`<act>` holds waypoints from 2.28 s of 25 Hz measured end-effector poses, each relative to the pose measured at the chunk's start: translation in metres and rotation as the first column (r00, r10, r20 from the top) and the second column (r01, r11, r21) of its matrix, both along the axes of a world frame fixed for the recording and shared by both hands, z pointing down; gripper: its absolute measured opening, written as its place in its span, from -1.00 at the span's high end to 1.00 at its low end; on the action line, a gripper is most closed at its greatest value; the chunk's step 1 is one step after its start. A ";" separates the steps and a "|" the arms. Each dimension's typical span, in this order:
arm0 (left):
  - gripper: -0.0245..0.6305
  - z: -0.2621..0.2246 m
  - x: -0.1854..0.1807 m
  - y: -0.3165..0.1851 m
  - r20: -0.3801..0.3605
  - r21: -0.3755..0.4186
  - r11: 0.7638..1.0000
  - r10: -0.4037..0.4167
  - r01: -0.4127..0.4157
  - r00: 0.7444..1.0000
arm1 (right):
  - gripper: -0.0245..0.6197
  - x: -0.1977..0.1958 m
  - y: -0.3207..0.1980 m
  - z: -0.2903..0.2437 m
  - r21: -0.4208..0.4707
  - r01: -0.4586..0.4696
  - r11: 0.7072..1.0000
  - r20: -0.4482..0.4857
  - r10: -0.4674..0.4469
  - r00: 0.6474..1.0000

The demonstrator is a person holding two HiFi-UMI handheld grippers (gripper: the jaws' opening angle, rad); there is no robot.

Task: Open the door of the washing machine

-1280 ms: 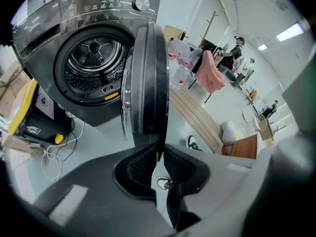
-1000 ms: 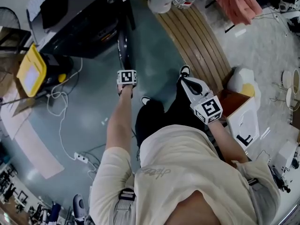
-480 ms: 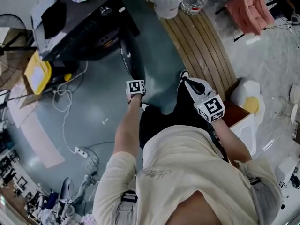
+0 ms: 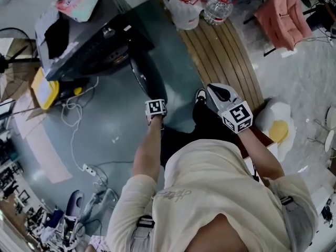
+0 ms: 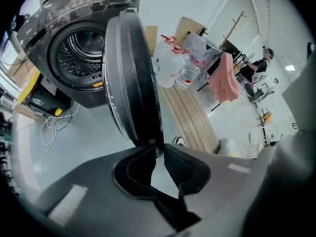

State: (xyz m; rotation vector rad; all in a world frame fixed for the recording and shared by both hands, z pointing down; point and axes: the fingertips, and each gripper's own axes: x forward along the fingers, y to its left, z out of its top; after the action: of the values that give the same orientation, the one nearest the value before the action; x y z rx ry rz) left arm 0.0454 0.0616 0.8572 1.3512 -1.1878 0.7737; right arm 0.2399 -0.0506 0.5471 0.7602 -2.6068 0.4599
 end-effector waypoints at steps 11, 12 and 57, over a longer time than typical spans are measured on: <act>0.70 -0.003 0.062 -0.034 0.005 -0.023 0.999 -0.049 0.049 0.999 | 0.92 0.063 -0.043 0.017 -0.073 0.014 0.997 0.019 -0.013 1.000; 0.70 -0.004 0.060 -0.037 0.047 -0.028 0.999 -0.043 0.044 0.998 | 0.92 0.069 -0.045 0.020 -0.078 0.009 0.997 0.014 -0.008 1.000; 0.88 -0.049 0.154 -0.286 -0.026 0.283 0.951 0.136 -0.123 0.990 | 0.92 0.157 -0.096 0.059 -0.221 -0.304 0.927 -0.042 0.303 0.952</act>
State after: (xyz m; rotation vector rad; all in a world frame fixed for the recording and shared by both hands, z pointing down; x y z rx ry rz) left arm 0.1998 -0.2242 0.8078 1.6864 -1.2154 0.6800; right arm 0.3972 -0.1466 0.6063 1.0867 -2.3800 0.8249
